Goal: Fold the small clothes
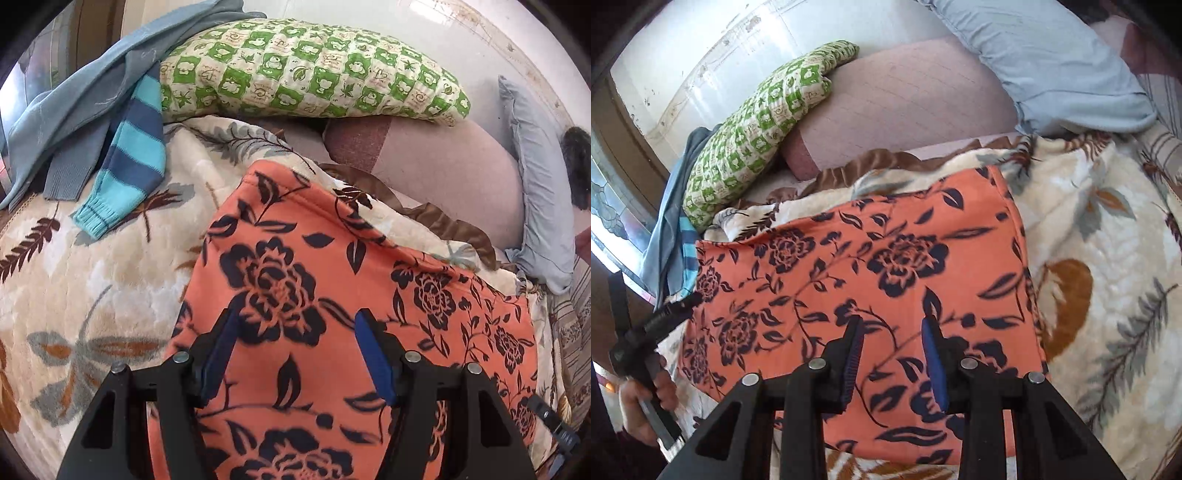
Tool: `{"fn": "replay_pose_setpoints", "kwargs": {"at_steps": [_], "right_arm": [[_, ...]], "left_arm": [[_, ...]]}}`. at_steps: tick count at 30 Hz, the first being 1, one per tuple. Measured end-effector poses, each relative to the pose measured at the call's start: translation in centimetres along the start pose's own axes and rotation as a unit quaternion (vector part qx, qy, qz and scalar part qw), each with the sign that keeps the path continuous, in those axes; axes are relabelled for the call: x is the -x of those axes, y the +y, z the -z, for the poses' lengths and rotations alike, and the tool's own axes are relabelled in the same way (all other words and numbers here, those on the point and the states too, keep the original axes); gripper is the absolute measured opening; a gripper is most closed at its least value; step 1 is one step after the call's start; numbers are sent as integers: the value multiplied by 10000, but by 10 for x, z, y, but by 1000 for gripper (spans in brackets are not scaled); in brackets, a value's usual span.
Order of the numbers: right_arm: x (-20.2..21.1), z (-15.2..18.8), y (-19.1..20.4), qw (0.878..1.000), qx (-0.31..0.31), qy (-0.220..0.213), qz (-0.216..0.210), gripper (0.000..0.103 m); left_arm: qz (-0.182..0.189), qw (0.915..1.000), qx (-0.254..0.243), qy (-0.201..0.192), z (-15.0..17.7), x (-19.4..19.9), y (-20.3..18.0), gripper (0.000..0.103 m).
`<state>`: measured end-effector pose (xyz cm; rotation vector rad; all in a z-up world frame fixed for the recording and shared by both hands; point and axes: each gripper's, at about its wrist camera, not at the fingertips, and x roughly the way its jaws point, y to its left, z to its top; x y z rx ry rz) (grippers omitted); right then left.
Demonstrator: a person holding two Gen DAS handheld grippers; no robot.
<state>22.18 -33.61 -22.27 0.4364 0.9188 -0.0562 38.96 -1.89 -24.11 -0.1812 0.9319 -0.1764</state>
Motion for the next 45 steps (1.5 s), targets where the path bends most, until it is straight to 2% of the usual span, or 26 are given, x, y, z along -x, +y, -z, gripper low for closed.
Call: {"fn": "replay_pose_setpoints", "kwargs": {"at_steps": [3,6,8,9,12,15,18,20,21,22,24,28,30,33,35,37,38,42,45], "right_arm": [[-42,5,-15,9973,-150,724,-42,35],[-38,-5,-29,9957,-509,638,-428,33],[-25,-18,-32,9955,-559,151,-751,35],[-26,-23,-35,9950,-623,59,-774,36],[-64,-23,-51,9902,-955,649,-783,37],[-48,-29,-51,9903,-957,450,-906,36],[-28,-28,-45,9886,-909,172,-1188,37],[-19,-25,-40,9857,-921,141,-1407,37],[-16,-25,-37,9841,-932,128,-1508,39],[-10,-22,-35,9832,-927,107,-1569,50],[3,-15,-29,9808,-911,52,-1721,67],[30,6,-31,9747,-1072,61,-1959,67],[40,17,-46,9648,-1477,40,-2176,67],[52,42,-83,9425,-2245,51,-2475,67],[55,61,-104,9225,-2822,119,-2632,67],[51,77,-119,8955,-3370,186,-2900,66],[49,82,-121,8911,-3511,224,-2868,66],[37,79,-119,9039,-3523,315,-2407,66],[27,72,-120,9159,-3531,288,-1887,65]], "left_arm": [[-533,9981,-264,143,-30,-36,-17,66],[-1050,9923,-362,540,-50,-80,-12,66],[-1132,9917,-312,533,-58,-87,-7,72],[-1079,9923,-270,553,-60,-87,-6,72],[-720,9959,-19,547,-59,-66,4,72],[-220,9988,149,409,-43,-19,21,72],[-385,9983,117,423,-12,26,43,72],[-309,9981,229,483,13,51,54,75],[-253,9977,283,558,27,62,58,76],[-171,9973,362,612,41,72,61,79],[-51,9964,561,633,67,84,66,83],[181,9901,1087,873,99,88,77,84],[327,9844,1426,972,108,87,82,84],[552,9840,1394,964,113,84,75,84],[600,9824,1510,924,112,79,74,84],[885,9752,1800,940,109,71,76,84],[965,9717,1919,986,108,66,75,84],[905,9660,2096,1218,107,44,72,83],[919,9621,2294,1152,106,38,74,82]]}}
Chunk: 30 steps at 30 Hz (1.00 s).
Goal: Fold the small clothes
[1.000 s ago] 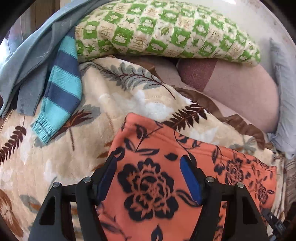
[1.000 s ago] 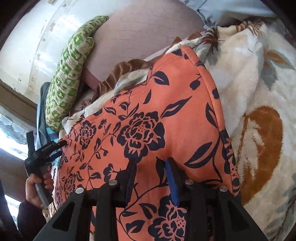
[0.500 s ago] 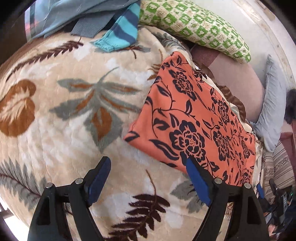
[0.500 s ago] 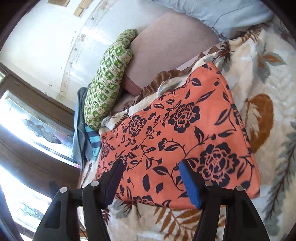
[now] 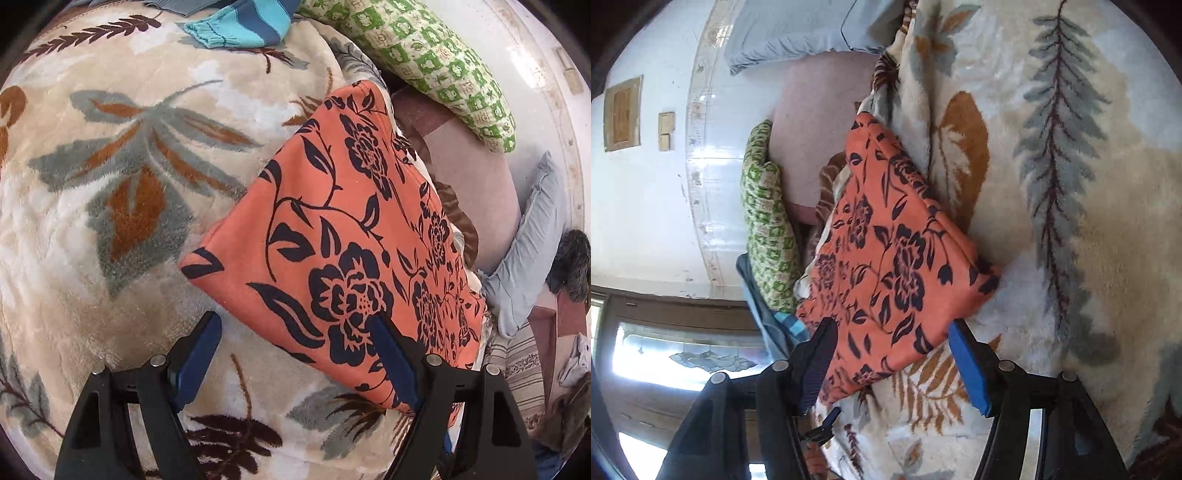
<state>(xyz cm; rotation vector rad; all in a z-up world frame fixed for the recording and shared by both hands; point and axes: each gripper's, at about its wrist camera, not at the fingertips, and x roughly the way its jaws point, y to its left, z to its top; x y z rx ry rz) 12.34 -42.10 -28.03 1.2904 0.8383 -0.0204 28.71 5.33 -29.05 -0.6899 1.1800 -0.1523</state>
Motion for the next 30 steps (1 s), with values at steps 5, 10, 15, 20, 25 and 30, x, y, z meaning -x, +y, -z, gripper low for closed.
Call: {"fn": "replay_pose_setpoints", "kwargs": {"at_steps": [5,10,15,20,25,30], "right_arm": [[-16,1,-6,9985,-211,208,460,65],[-22,-11,-18,9980,-483,35,395,65],[-32,-21,-9,9989,-179,-317,290,67],[-43,-22,3,9989,188,-267,340,30],[-40,-23,9,9979,371,-281,446,24],[-23,-21,30,9939,901,-511,368,22]], "left_arm": [[103,9999,-39,10,-2,-1,-4,72],[112,9998,-43,-151,-6,-9,-8,70],[298,9991,147,-248,-16,-17,-9,70],[342,9979,232,-491,-21,-17,-1,38],[410,9975,137,-561,-23,-14,3,19],[468,9949,-337,-832,-18,15,-17,16]]}}
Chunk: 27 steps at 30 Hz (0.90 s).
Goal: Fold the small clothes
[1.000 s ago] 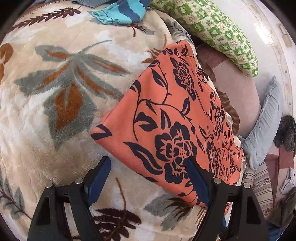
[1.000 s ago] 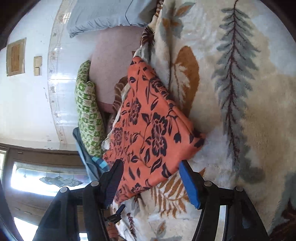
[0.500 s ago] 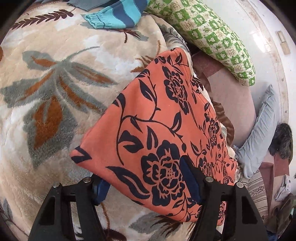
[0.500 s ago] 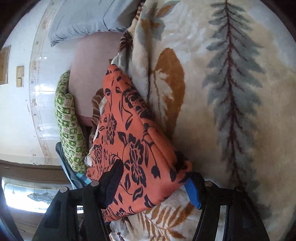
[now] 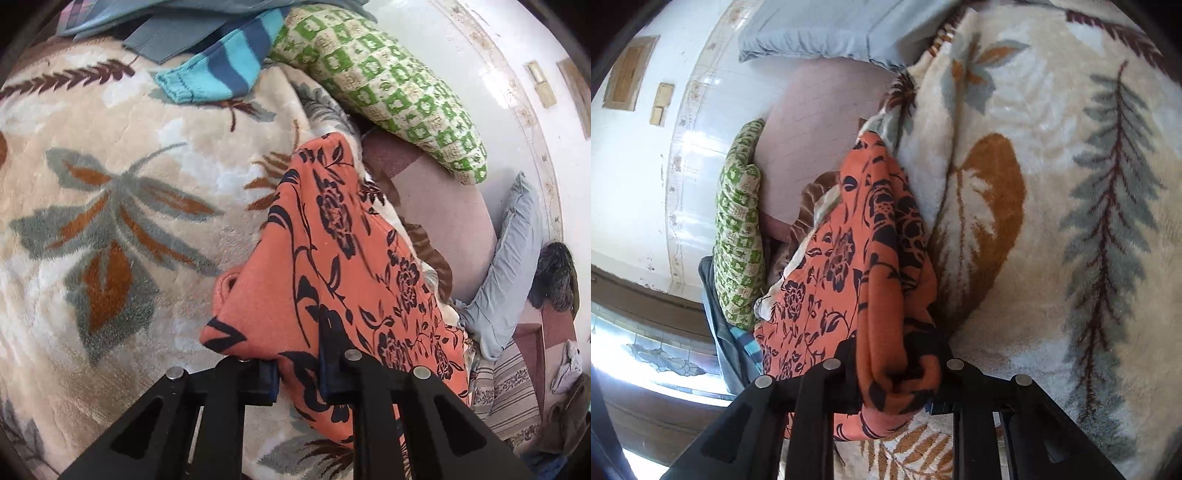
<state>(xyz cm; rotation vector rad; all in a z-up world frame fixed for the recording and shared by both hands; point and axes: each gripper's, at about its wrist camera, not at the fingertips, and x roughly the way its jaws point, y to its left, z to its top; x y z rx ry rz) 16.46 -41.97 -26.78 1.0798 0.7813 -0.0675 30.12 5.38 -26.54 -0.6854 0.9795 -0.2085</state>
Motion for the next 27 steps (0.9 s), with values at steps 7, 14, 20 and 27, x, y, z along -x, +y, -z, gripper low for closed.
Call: {"fn": "replay_pose_setpoints", "kwargs": {"at_steps": [7,14,20,27], "right_arm": [[44,11,-5,9998,78,-163,-82,20],[114,49,-25,9993,244,-263,90,20],[150,69,-52,9945,425,-272,914,23],[127,87,-5,9944,1050,59,82,23]], "left_arm": [[142,9988,-478,-24,17,48,-20,15],[122,9980,-583,227,74,102,17,14],[-550,9976,-133,389,101,107,75,11],[-17,9994,323,85,116,126,77,70]]}}
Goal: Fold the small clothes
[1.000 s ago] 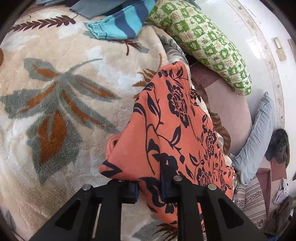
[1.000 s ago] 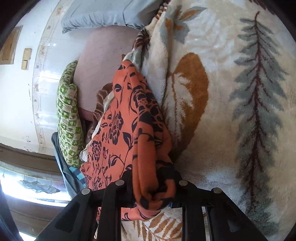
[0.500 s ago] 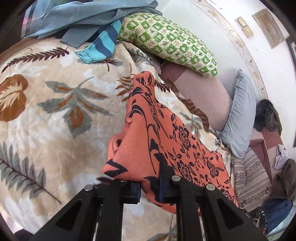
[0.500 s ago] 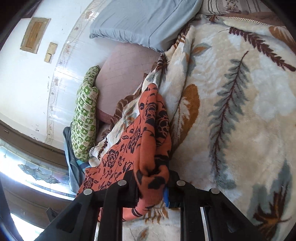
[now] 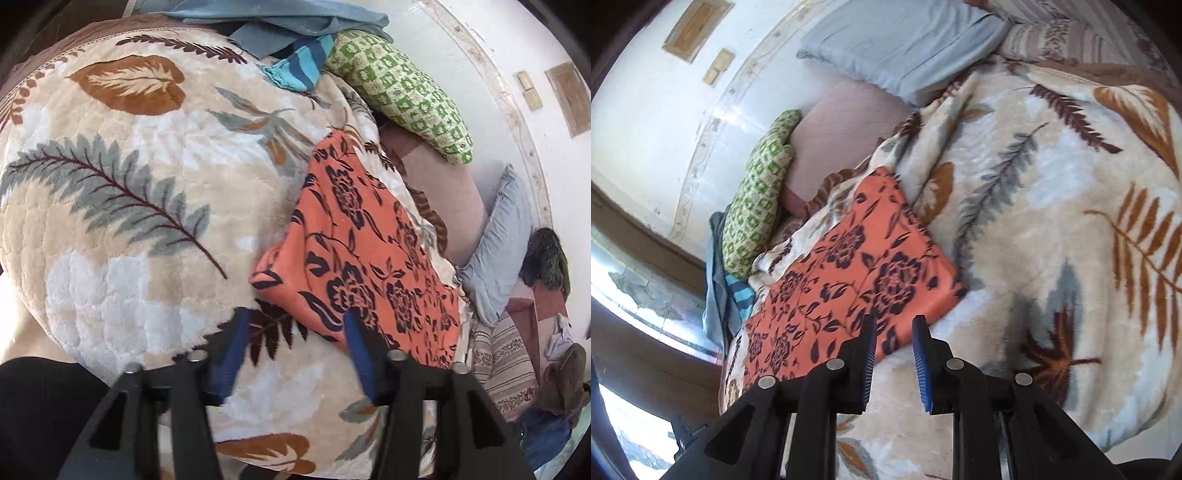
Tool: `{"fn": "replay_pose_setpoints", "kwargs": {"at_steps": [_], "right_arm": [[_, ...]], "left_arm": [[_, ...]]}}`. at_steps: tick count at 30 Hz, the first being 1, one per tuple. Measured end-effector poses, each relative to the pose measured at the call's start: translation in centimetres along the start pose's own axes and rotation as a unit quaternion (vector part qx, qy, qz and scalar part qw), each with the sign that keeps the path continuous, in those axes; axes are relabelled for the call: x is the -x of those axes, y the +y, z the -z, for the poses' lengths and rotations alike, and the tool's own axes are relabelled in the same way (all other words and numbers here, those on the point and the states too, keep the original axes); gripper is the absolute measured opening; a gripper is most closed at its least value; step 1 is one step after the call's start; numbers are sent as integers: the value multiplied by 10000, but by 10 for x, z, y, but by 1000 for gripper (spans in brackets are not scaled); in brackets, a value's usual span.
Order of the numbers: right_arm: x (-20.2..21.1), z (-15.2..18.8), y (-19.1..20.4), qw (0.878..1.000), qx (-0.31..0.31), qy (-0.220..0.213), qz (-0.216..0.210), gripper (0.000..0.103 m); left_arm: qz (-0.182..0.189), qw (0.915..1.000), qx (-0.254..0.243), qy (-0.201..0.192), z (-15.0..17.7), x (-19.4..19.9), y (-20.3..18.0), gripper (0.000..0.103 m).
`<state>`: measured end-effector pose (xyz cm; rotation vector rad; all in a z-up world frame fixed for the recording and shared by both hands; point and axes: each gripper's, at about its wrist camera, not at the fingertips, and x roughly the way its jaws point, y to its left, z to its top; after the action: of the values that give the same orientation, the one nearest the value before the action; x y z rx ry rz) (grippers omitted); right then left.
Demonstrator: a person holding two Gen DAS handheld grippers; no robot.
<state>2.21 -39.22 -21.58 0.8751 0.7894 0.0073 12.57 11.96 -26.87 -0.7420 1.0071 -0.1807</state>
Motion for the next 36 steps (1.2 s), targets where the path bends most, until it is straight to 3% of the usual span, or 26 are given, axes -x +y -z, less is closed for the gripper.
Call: {"fn": "replay_pose_setpoints", "kwargs": {"at_steps": [1,2,9,10,11,13,14,17,19,20,21,22,25,27,28,29,32,36], "right_arm": [[-10,3,6,9997,-34,153,-199,23],[-19,5,12,9991,-58,240,-341,23],[-95,-5,74,9930,396,924,-619,23],[-107,-8,82,9922,459,994,-602,23],[-119,-11,89,9918,511,1006,-595,23],[-140,-18,101,9908,588,1029,-656,22],[-150,-22,106,9906,650,1022,-631,22],[-179,-31,115,9906,828,1005,-408,22],[-209,-32,109,9875,738,1381,-196,22],[-228,-29,102,9833,707,1677,82,21],[-240,-26,95,9807,643,1833,212,11],[-240,-27,90,9824,513,1795,105,9],[-234,-30,83,9795,273,1991,-114,8],[-224,-29,78,9802,161,1956,-264,9],[-218,-29,77,9804,153,1935,-335,13],[-210,-30,77,9810,205,1895,-357,13],[-180,-40,72,9868,334,1557,-283,13],[-129,-68,46,9967,139,777,-196,14]], "left_arm": [[120,9999,43,1,2,-1,-4,78],[198,9997,110,9,4,-2,-4,79],[187,9970,683,324,4,-57,-5,78],[190,9975,643,205,2,-58,-8,74],[204,9984,513,128,-2,-60,-14,53],[135,9997,171,147,-11,-67,-26,23],[55,9999,58,85,-15,-69,-29,21],[36,9999,-145,-3,-21,-74,-34,18],[108,9999,-91,-32,-22,-75,-32,19],[70,10000,-51,3,-22,-78,-31,30],[-3,9999,-2,131,-22,-83,-30,42],[1,9997,87,245,-22,-89,-28,57],[-143,9998,50,137,-21,-91,-38,61],[-484,9985,-268,30,-20,-91,-51,47],[-652,9972,-354,-13,-21,-91,-55,28],[-689,9969,-380,-44,-21,-88,-57,21],[-741,9935,-822,-251,-21,-72,-80,16],[-684,9791,-1778,-707,-15,-44,-142,15]]}}
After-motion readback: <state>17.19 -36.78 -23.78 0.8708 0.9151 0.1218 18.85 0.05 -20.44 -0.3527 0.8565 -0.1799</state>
